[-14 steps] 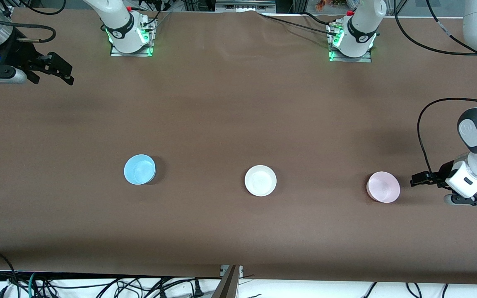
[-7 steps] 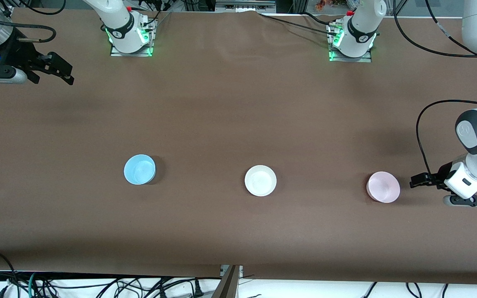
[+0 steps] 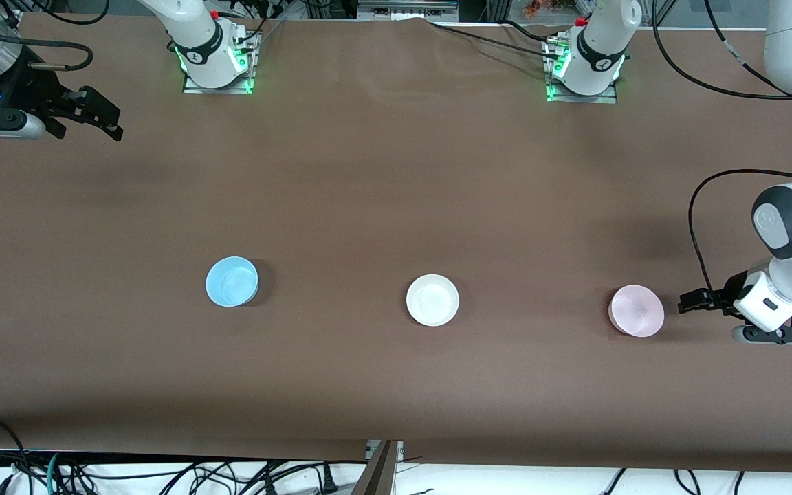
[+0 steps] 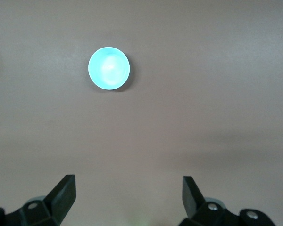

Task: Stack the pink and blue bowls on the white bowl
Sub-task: 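Move the left gripper over the pink bowl and lower it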

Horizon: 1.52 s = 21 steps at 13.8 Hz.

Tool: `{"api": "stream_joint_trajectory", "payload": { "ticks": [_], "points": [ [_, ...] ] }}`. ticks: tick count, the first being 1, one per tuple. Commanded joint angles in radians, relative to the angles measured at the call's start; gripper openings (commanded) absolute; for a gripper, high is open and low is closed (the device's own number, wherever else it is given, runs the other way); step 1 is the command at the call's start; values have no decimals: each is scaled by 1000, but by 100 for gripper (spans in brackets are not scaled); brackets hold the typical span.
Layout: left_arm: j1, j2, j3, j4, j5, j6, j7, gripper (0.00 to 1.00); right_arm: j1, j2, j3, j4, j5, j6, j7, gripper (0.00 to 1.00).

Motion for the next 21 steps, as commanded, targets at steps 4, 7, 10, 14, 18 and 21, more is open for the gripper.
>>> {"api": "stream_joint_trajectory", "payload": {
  "ticks": [4,7,10,14,18,21],
  "points": [
    [-8,17,4,3,28,20,-16,100,-4,9,0,23,5,-19,-6,100],
    [-7,17,2,3,28,20,-16,100,-4,9,0,23,5,-21,-6,100],
    [-7,43,2,1,28,23,-16,100,-4,9,0,23,5,-21,-6,100],
    [-7,82,2,-17,28,60,-18,100,-4,15,2,23,5,-22,-9,100],
    [-8,80,-1,-91,28,145,-21,100,-4,15,0,23,5,-24,-9,100],
    [-19,80,-2,-106,26,150,-34,100,-4,15,0,22,5,-25,-11,100]
  ]
}}
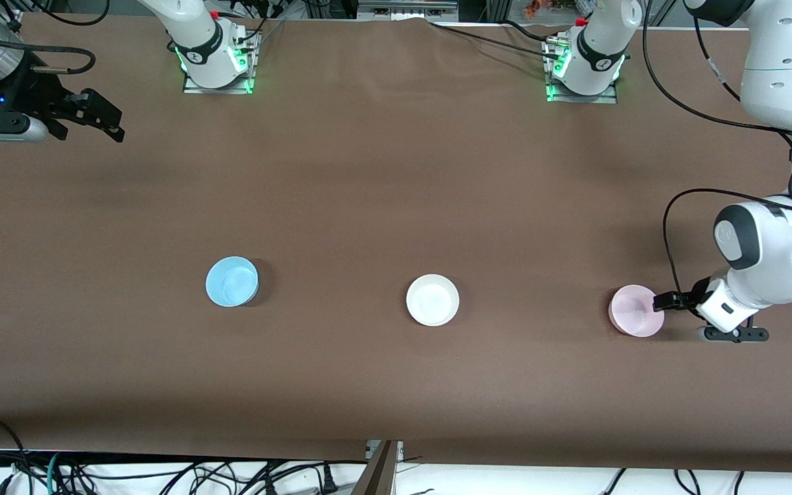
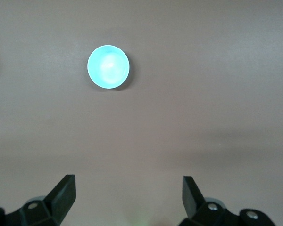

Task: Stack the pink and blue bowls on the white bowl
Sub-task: 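Close the left gripper on the pink bowl's rim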

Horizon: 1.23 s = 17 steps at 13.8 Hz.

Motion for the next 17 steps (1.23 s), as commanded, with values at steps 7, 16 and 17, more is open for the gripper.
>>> {"api": "stream_joint_trajectory", "payload": {
  "ticks": [7,16,17],
  "points": [
    [-40,-4,3,-57,27,84,-61,100,-4,7,0,22,5,-23,-12,100],
    [-42,-3,3,-60,52,84,-42,81,-4,7,0,22,5,-23,-12,100],
    [-42,-3,3,-61,76,91,-42,79,-4,7,0,22,5,-23,-12,100]
  ]
}}
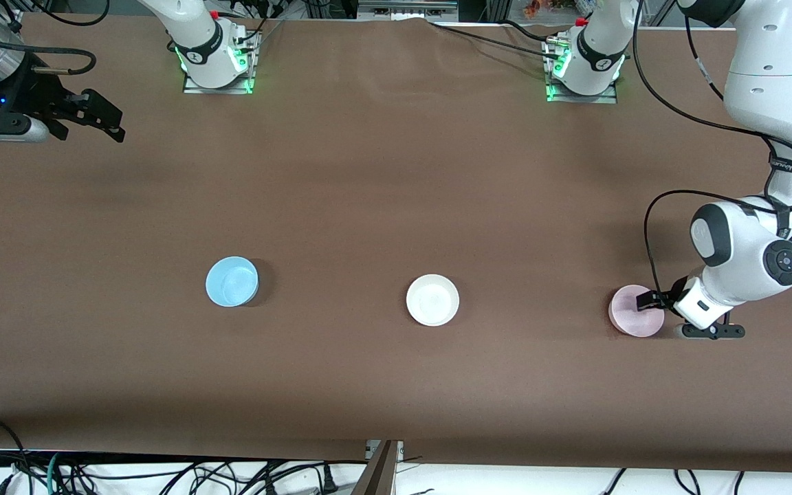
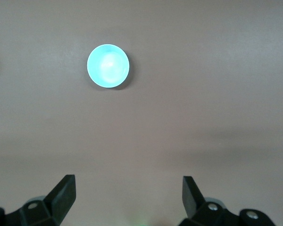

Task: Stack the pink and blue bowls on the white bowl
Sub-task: 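Close the left gripper on the pink bowl's rim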

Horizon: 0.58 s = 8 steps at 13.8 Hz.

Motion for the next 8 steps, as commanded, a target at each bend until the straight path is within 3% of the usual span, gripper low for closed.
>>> {"api": "stream_joint_trajectory", "payload": {
  "ticks": [1,8],
  "points": [
    [-3,-1,1,-16,50,28,-3,77,-4,6,0,22,5,-20,-12,100],
    [-3,1,1,-30,49,44,-4,65,-4,6,2,22,5,-20,-12,100]
  ]
}}
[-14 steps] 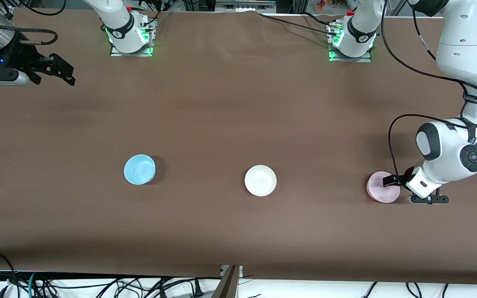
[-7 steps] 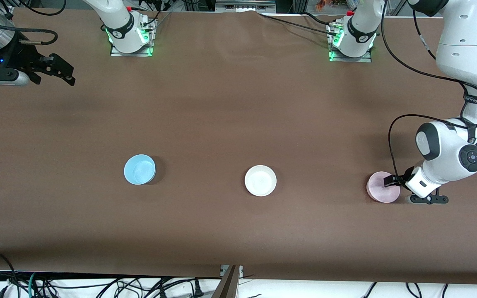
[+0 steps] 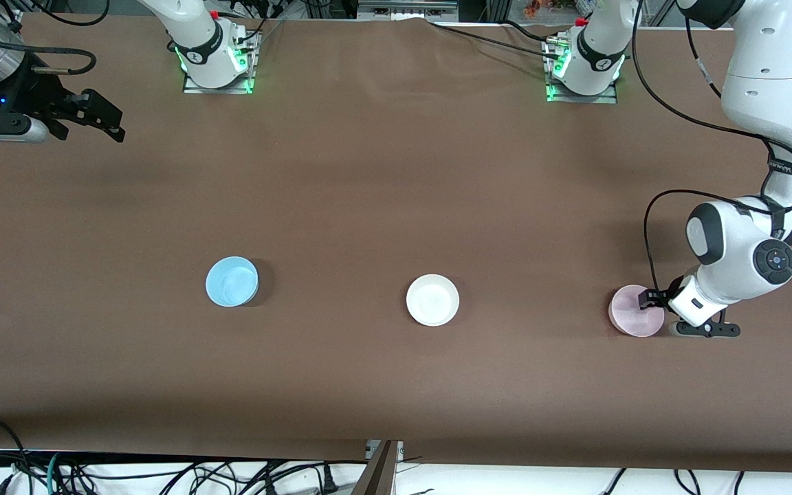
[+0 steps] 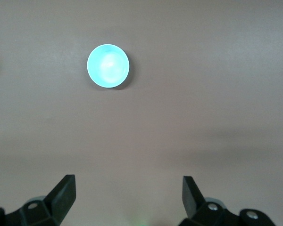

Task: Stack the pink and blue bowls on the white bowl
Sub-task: 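Close the left gripper on the pink bowl's rim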

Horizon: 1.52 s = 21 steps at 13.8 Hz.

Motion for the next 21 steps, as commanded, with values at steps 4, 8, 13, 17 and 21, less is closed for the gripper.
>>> {"api": "stream_joint_trajectory", "payload": {
  "ticks": [4,8,13,17,21],
  "points": [
    [-1,-6,1,-7,18,14,-7,43,-4,8,0,22,5,-19,-11,100],
    [-3,-6,0,-10,17,14,-9,23,-5,8,0,22,5,-19,-6,100],
    [-3,-6,0,-9,17,14,-15,3,-5,15,0,31,3,-17,-6,100],
    [-3,-10,0,-9,17,13,-15,0,-5,27,0,48,3,-17,-9,100],
    [-4,-16,0,-7,17,11,-15,0,-5,31,0,53,3,-14,-8,100]
  ]
}}
